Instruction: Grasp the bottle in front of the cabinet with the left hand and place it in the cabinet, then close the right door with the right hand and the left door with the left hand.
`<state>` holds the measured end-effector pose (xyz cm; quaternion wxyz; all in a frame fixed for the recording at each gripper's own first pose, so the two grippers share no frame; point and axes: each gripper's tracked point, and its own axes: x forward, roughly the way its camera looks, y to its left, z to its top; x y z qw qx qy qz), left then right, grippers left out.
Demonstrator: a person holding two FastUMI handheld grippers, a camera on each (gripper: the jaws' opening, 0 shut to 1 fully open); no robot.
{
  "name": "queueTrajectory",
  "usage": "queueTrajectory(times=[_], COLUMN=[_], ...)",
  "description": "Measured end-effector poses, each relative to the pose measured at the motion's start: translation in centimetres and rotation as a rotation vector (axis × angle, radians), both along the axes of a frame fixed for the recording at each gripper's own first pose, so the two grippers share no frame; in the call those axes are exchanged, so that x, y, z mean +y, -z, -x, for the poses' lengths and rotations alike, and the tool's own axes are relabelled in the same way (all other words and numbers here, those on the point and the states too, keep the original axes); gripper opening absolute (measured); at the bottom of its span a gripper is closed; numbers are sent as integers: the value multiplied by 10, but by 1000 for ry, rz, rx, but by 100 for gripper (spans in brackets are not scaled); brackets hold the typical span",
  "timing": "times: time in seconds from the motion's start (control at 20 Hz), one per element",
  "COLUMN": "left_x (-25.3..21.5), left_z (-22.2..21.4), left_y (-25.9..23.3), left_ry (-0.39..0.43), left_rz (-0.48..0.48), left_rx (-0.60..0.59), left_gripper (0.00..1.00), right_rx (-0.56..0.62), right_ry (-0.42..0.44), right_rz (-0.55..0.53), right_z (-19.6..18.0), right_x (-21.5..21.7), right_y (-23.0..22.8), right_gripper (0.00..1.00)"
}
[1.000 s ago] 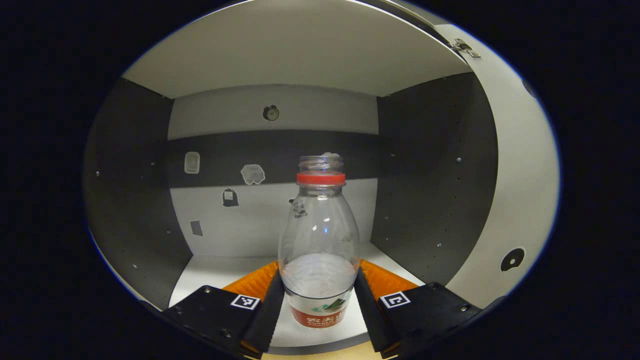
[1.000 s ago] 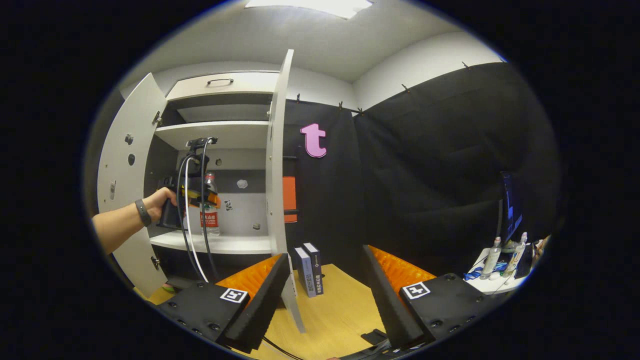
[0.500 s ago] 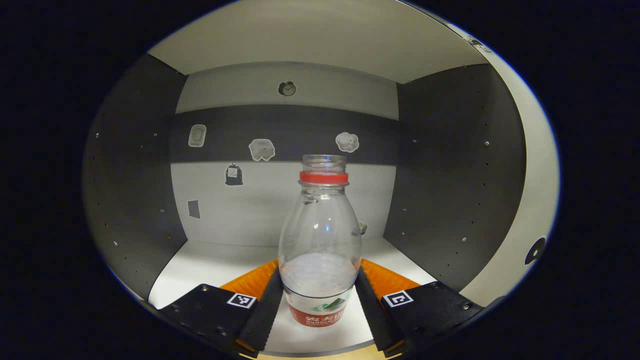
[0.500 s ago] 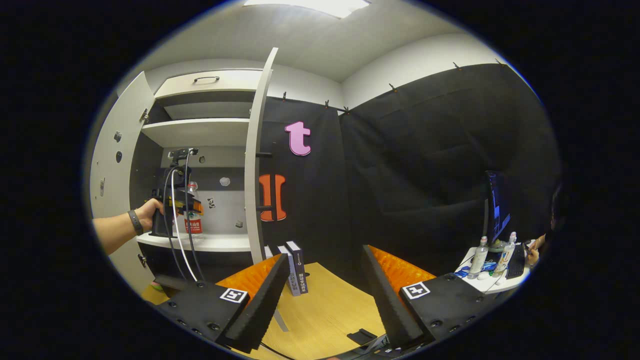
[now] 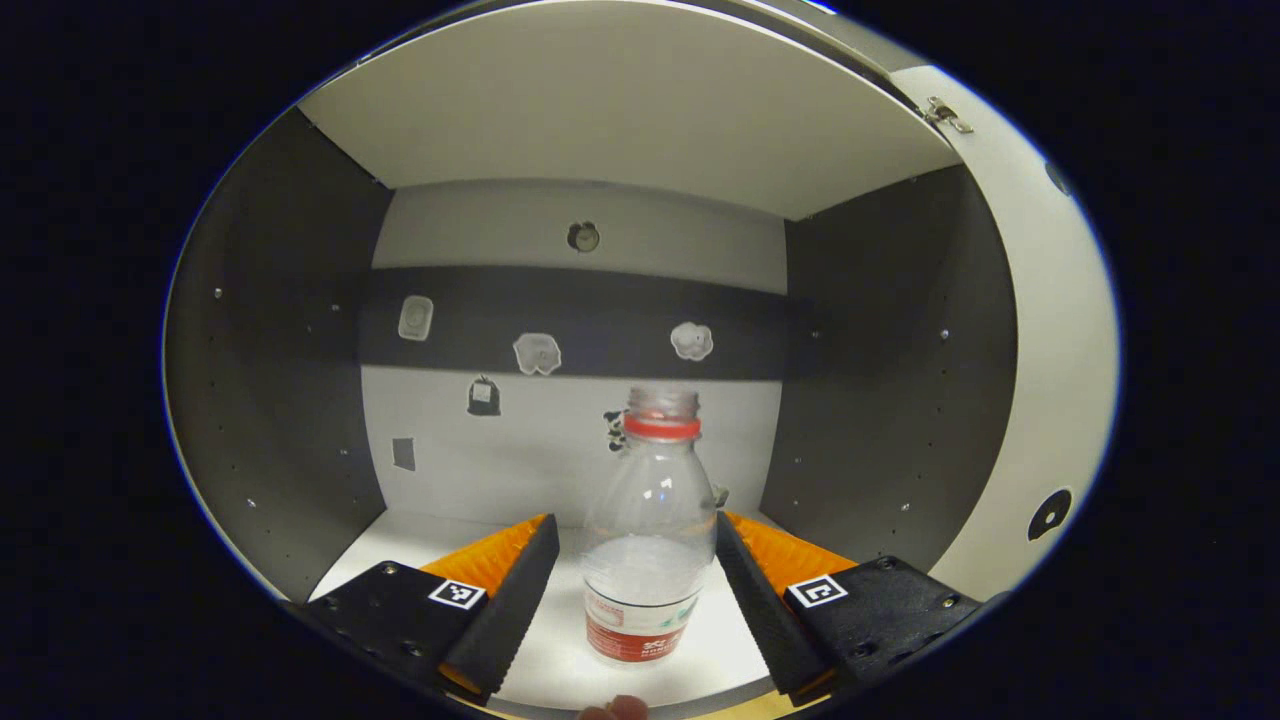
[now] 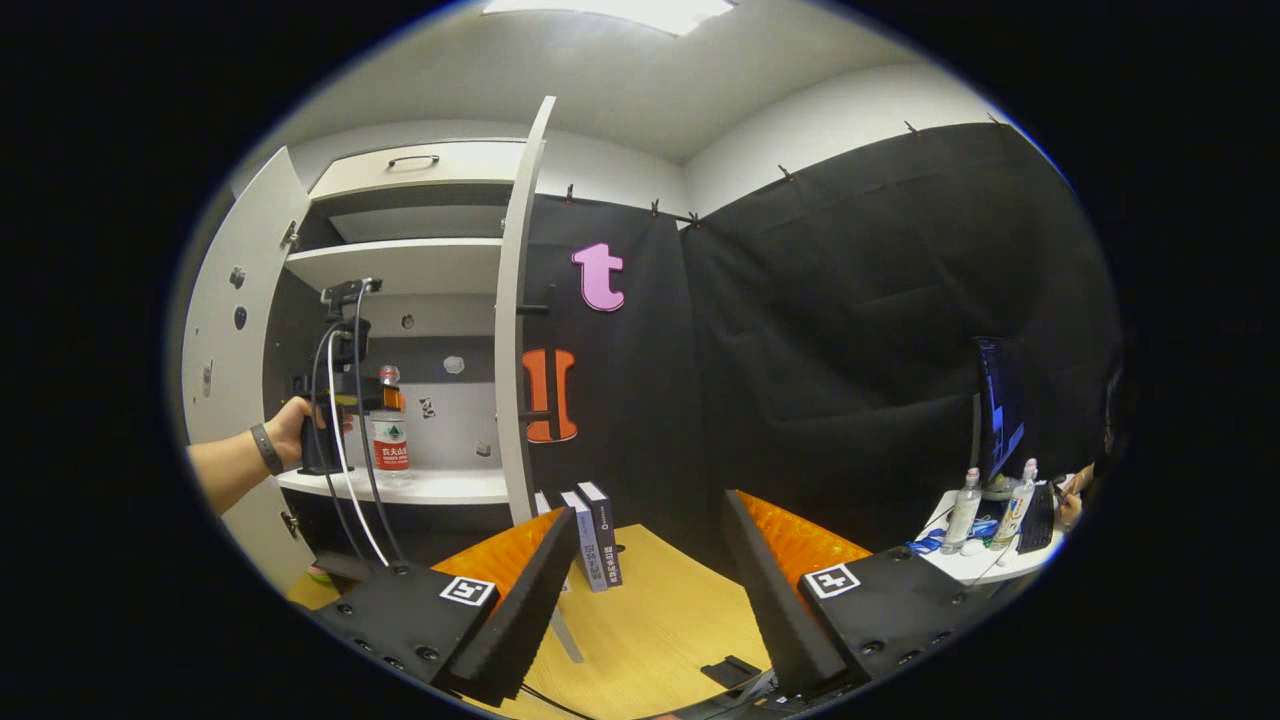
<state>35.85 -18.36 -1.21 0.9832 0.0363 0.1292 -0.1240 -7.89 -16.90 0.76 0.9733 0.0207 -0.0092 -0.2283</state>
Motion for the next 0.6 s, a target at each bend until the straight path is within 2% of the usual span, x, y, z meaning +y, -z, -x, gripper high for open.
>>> queueTrajectory(times=[0.2,0.35,0.5,0.55,0.6], left_x=[6,10,31,39,48], left_z=[33,70,104,112,130], left_y=[-59,-87,-103,-105,-113], left_ry=[3,31,-10,-20,-27], left_rz=[54,80,110,117,122], left_rx=[-118,-159,-192,-204,-220], left_gripper=[96,94,92,94,94], right_rx=[7,9,-9,-14,-18], right_ry=[-32,-92,-167,-185,-204], right_rz=[-1,-8,1,9,15], right_z=[-8,-18,-27,-31,-35], right_x=[10,26,46,52,58], right_y=[2,3,-4,-5,-7], right_gripper=[96,96,96,89,89])
